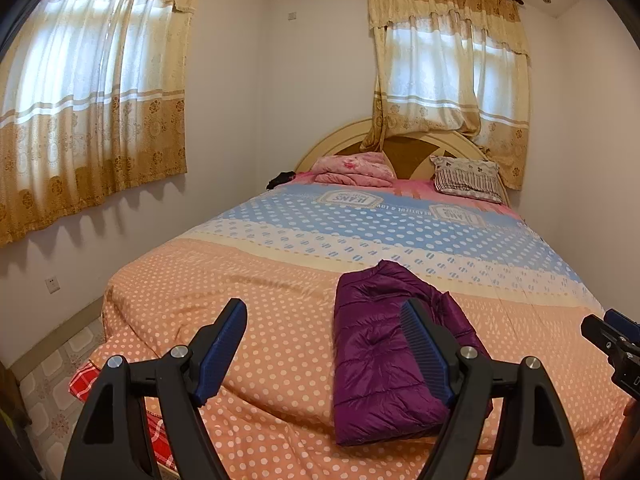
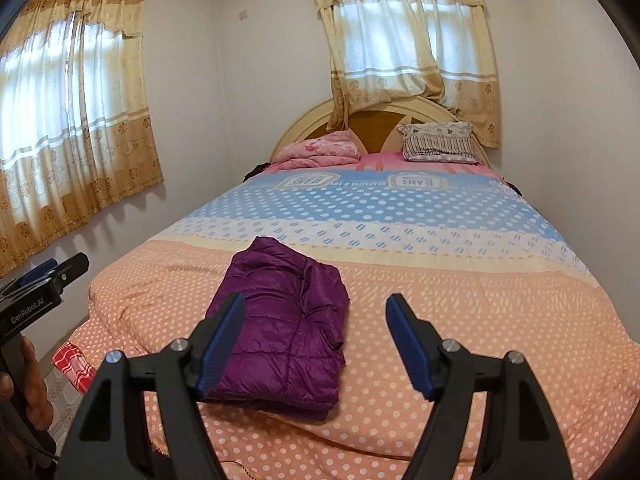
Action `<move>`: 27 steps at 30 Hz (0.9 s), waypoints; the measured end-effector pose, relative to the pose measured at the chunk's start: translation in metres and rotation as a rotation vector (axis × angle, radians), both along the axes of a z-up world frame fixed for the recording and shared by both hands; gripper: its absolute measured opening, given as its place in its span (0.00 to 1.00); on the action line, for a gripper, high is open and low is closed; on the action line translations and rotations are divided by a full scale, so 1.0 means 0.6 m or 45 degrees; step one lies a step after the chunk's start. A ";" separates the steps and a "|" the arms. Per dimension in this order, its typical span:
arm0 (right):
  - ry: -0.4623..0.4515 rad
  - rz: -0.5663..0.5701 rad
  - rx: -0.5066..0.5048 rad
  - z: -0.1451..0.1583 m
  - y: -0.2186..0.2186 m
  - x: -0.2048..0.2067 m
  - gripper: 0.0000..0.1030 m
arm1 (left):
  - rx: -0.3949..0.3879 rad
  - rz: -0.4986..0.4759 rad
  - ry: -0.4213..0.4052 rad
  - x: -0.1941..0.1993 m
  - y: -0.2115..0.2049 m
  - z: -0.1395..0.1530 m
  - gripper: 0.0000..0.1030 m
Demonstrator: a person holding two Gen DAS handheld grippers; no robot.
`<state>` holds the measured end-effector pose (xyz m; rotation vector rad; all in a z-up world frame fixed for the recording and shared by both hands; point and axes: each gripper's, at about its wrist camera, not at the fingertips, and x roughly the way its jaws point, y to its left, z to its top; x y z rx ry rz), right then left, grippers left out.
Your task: Fold large clothes
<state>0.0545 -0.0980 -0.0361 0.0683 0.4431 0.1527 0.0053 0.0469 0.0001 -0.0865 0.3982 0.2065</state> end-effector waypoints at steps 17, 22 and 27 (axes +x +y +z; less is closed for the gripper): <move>0.002 0.013 0.015 -0.006 0.007 -0.013 0.73 | -0.010 -0.002 0.015 0.003 0.003 -0.006 0.77; 0.002 0.014 0.016 -0.006 0.005 -0.013 0.73 | -0.007 0.000 0.014 0.002 0.001 -0.005 0.77; 0.001 0.015 0.016 -0.005 0.007 -0.014 0.73 | -0.004 -0.003 0.022 0.006 0.003 -0.005 0.77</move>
